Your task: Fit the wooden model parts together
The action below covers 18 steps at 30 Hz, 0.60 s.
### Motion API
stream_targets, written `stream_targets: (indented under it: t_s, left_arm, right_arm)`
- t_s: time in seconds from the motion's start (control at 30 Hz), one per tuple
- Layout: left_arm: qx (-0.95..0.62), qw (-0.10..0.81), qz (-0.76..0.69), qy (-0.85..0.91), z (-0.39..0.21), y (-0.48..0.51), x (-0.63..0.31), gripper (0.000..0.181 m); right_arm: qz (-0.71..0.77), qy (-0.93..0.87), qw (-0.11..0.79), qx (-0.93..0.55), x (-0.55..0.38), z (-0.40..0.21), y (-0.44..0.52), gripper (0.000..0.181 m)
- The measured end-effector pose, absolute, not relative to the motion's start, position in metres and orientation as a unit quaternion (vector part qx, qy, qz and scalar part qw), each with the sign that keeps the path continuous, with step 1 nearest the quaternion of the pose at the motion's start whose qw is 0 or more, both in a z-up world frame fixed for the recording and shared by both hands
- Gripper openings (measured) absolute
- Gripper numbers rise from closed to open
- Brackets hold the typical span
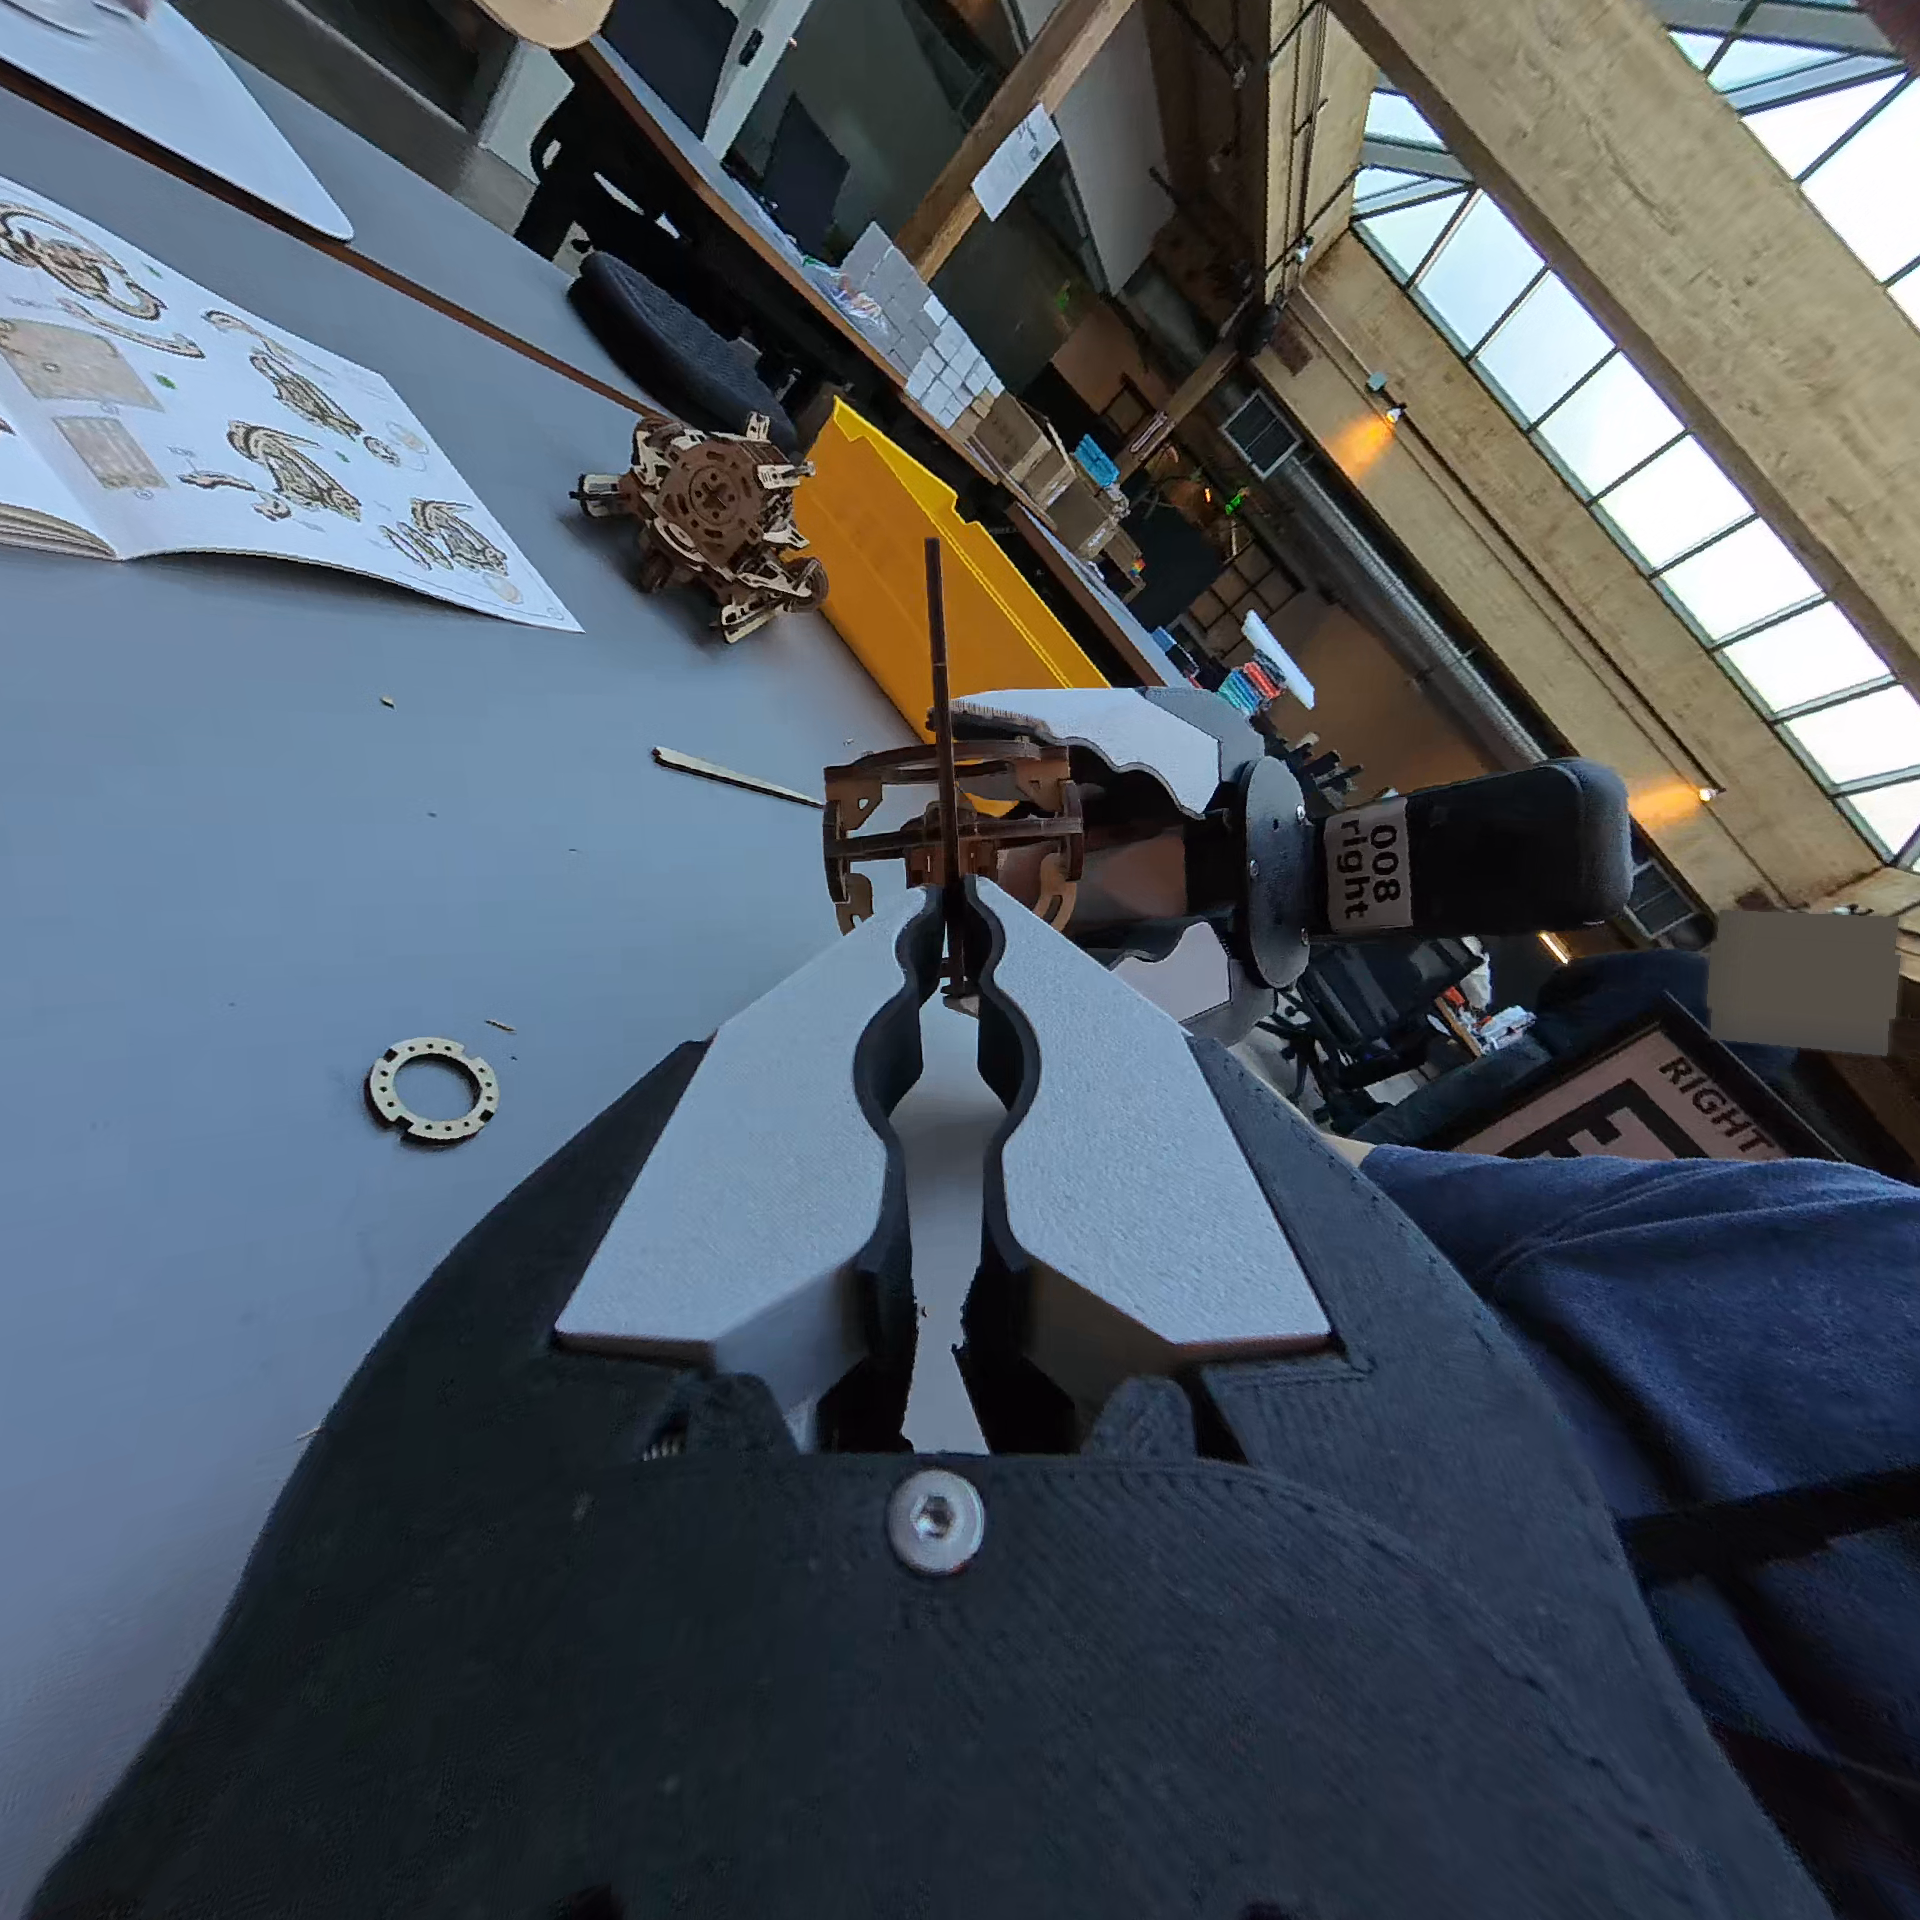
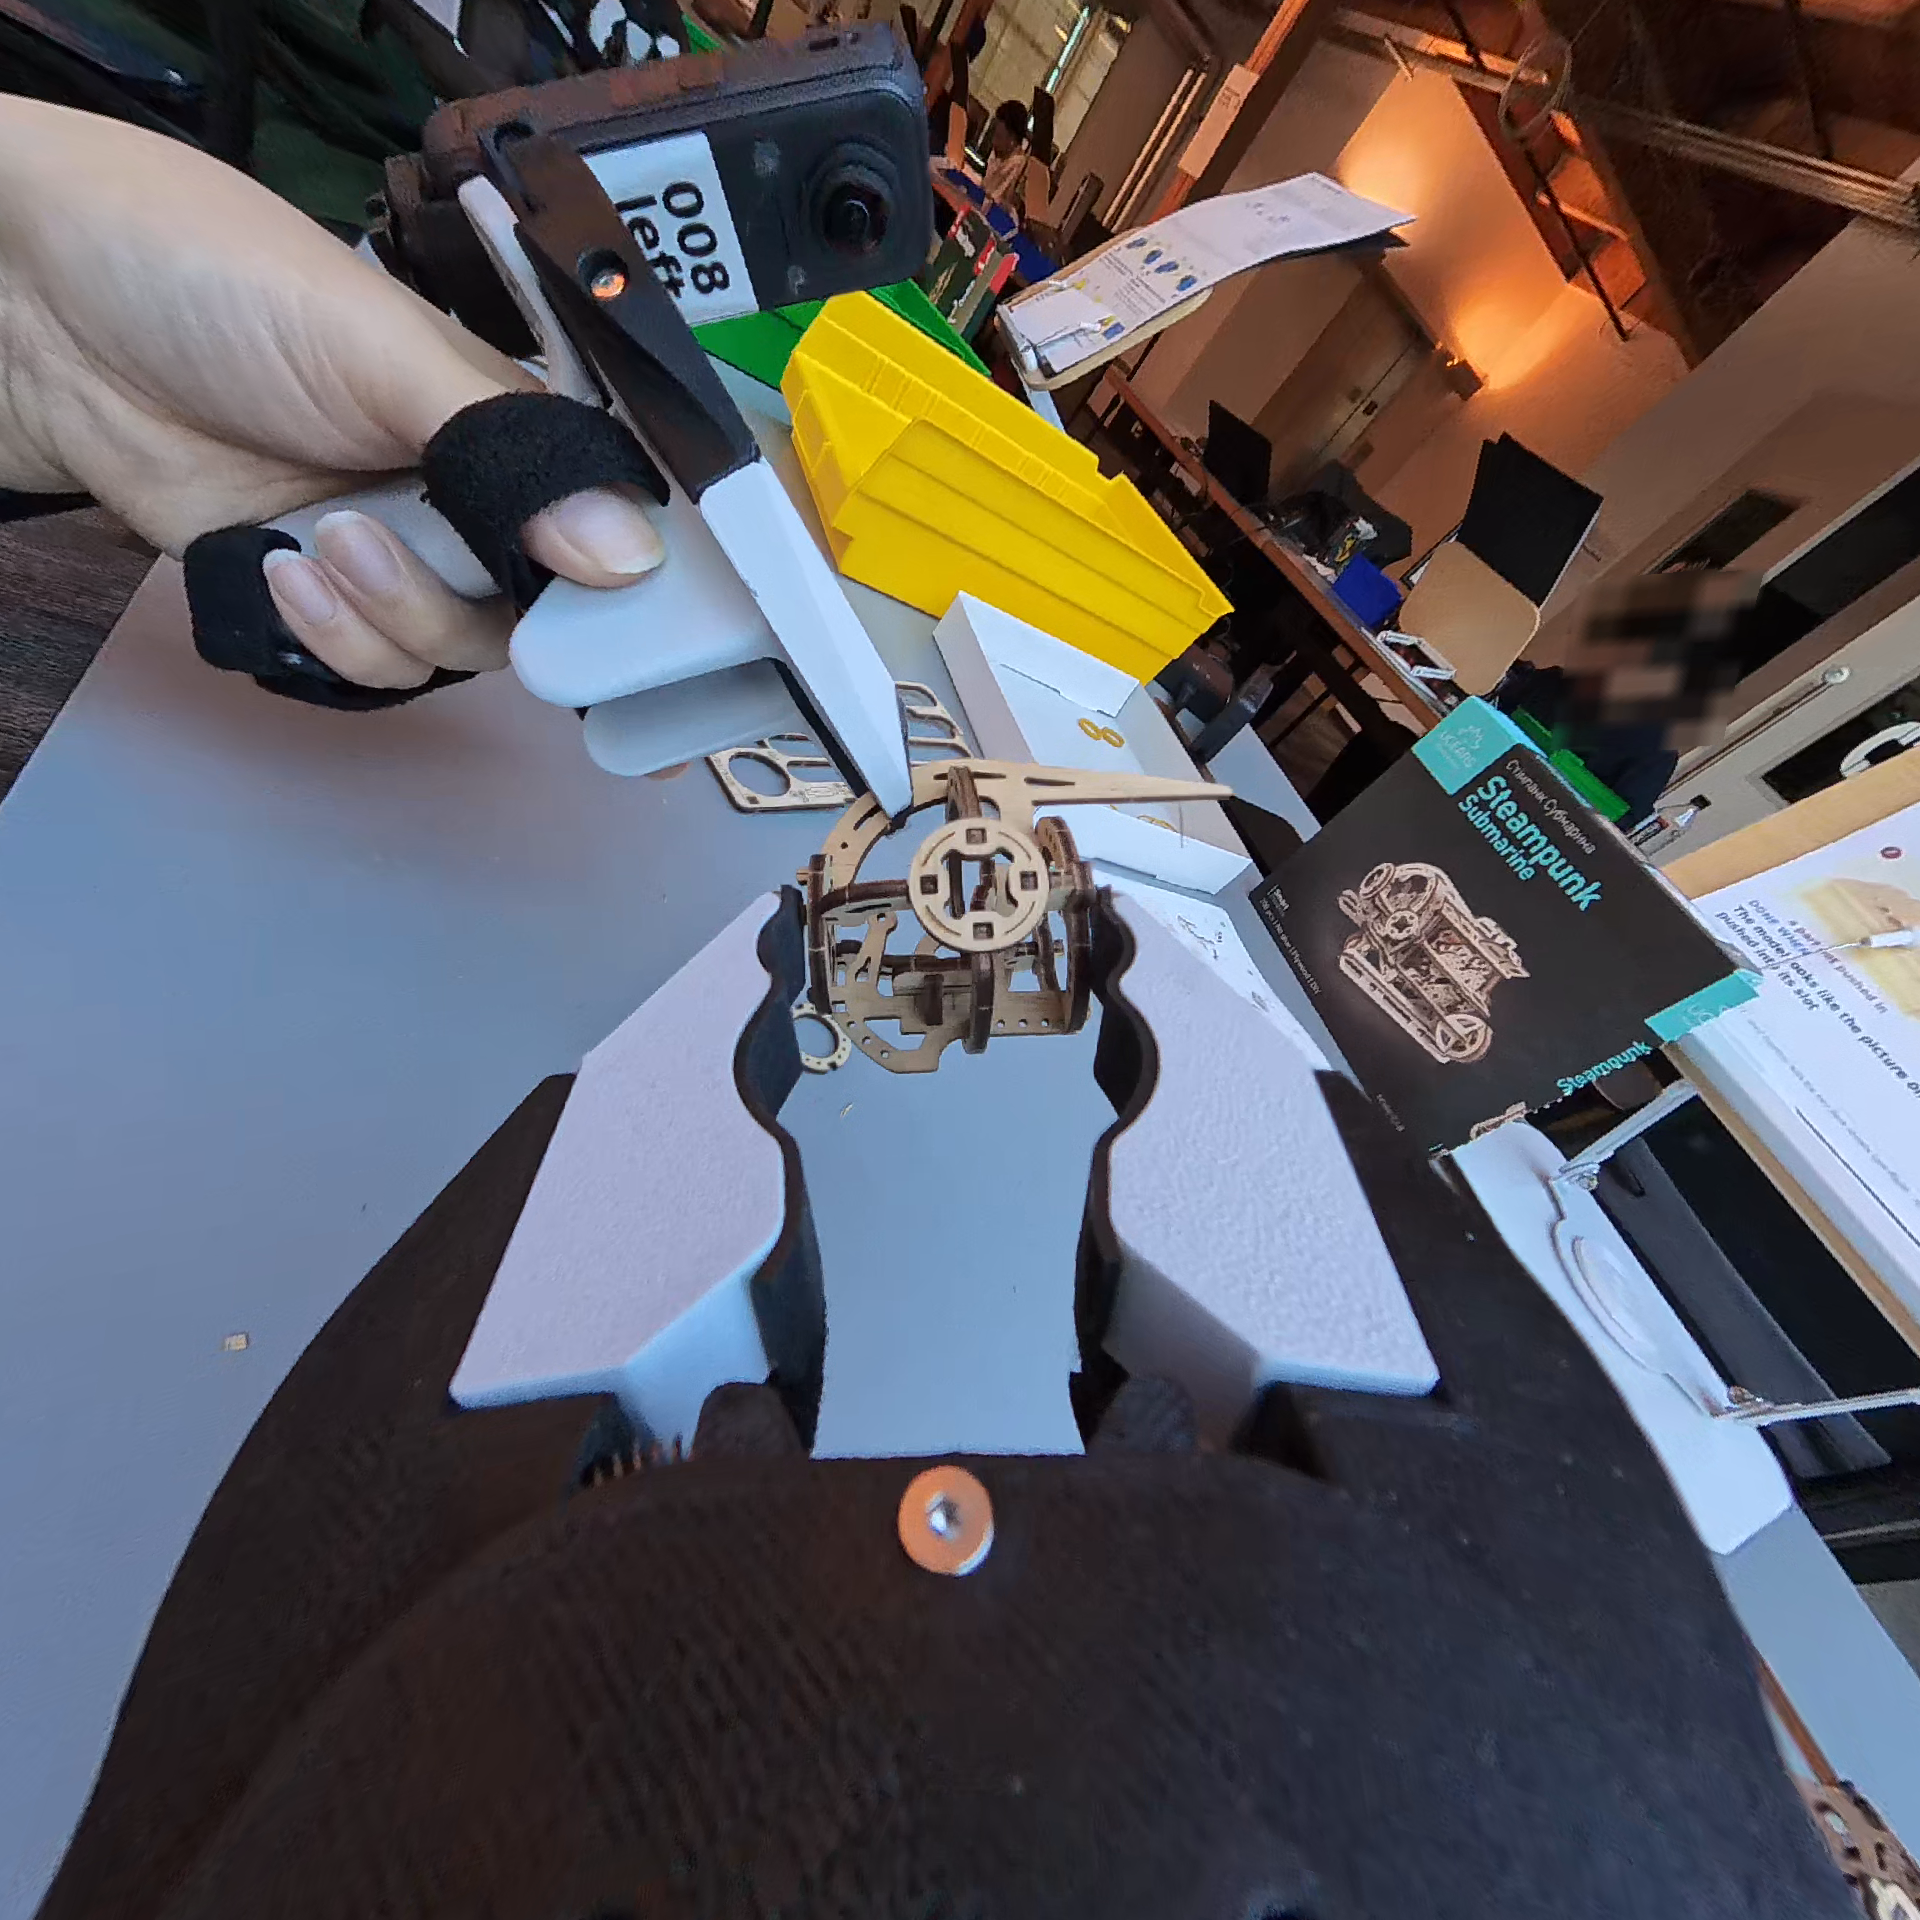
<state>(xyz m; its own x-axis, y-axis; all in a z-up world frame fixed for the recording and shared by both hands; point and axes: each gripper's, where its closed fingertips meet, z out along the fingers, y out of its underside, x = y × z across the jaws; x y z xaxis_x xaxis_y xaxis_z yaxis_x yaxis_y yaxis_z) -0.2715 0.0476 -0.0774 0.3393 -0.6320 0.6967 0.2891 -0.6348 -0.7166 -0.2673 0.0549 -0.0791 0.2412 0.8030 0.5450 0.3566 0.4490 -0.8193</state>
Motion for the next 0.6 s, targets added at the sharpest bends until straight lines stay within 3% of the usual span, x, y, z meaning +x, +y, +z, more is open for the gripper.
stream_targets:
  t_s: [0.13,0.2,0.23,0.37,0.6]
  left_arm:
    - [-0.692,0.426,-0.568,0.132,-0.064,0.044,-0.269,0.004]
    - [-0.688,0.449,-0.550,0.148,-0.054,0.044,-0.271,0.036]
    - [-0.683,0.465,-0.540,0.158,-0.049,0.044,-0.273,0.044]
    - [-0.635,0.499,-0.562,0.179,-0.025,0.034,-0.279,0.042]
    - [-0.551,0.426,-0.685,0.214,-0.009,-0.005,-0.252,0.029]
  right_arm:
    - [0.208,-0.570,0.634,-0.479,-0.264,-0.066,0.052,0.053]
    - [0.231,-0.558,0.660,-0.448,-0.259,-0.050,0.046,0.053]
    - [0.242,-0.546,0.675,-0.434,-0.255,-0.040,0.044,0.053]
    - [0.341,-0.514,0.705,-0.349,-0.241,-0.004,0.016,0.053]
    - [0.515,-0.437,0.683,-0.277,-0.216,0.030,-0.003,0.053]
